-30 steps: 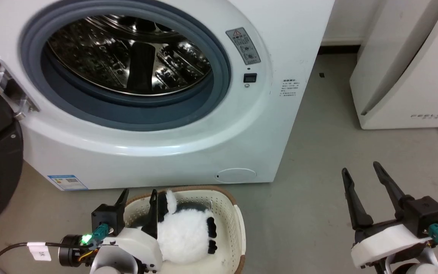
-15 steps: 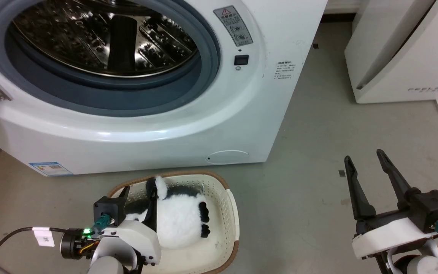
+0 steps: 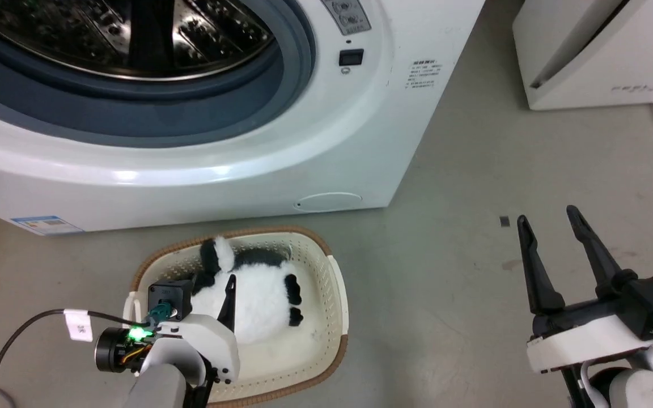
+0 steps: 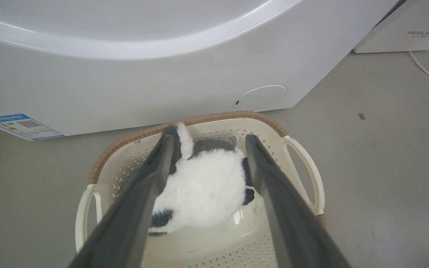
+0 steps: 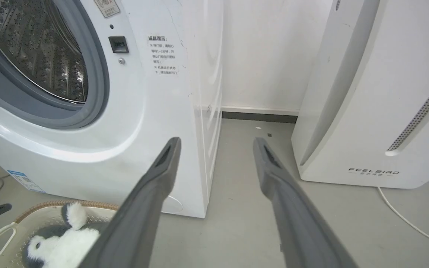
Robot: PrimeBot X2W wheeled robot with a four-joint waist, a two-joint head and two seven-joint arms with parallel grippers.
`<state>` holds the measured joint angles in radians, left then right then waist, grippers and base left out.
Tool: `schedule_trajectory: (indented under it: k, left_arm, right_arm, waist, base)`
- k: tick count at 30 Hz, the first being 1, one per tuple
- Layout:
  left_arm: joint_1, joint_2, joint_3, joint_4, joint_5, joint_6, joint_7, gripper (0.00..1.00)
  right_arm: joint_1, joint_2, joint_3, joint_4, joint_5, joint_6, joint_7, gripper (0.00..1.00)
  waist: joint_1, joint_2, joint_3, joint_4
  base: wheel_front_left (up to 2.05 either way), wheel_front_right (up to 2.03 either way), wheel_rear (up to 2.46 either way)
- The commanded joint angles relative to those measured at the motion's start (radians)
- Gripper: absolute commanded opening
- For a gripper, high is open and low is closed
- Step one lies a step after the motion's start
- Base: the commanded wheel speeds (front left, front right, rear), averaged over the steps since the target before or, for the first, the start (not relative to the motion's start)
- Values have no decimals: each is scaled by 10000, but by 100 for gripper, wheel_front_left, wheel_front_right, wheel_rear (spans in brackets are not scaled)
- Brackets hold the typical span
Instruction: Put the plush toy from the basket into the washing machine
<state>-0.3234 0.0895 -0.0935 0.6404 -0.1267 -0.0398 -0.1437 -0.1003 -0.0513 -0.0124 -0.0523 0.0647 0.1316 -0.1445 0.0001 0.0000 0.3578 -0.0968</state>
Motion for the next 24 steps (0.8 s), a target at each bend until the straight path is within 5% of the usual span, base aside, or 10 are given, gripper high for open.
schedule_trajectory:
  k: [1, 24]
  left_arm:
    - [-335, 113, -81, 406, -95, -28, -75, 100]
    - [-2449, 978, -1319, 3286, 152, -110, 899, 100]
  right_arm:
    - [-254, 6, 16, -113, 89, -5, -113, 100]
    - [-843, 8, 114, -365, 635, -7, -555, 100]
  waist:
    - [-1, 0, 219, -97]
    - [-1, 0, 2187, -819]
  base:
    - [0, 0, 0]
    - [0, 0, 0]
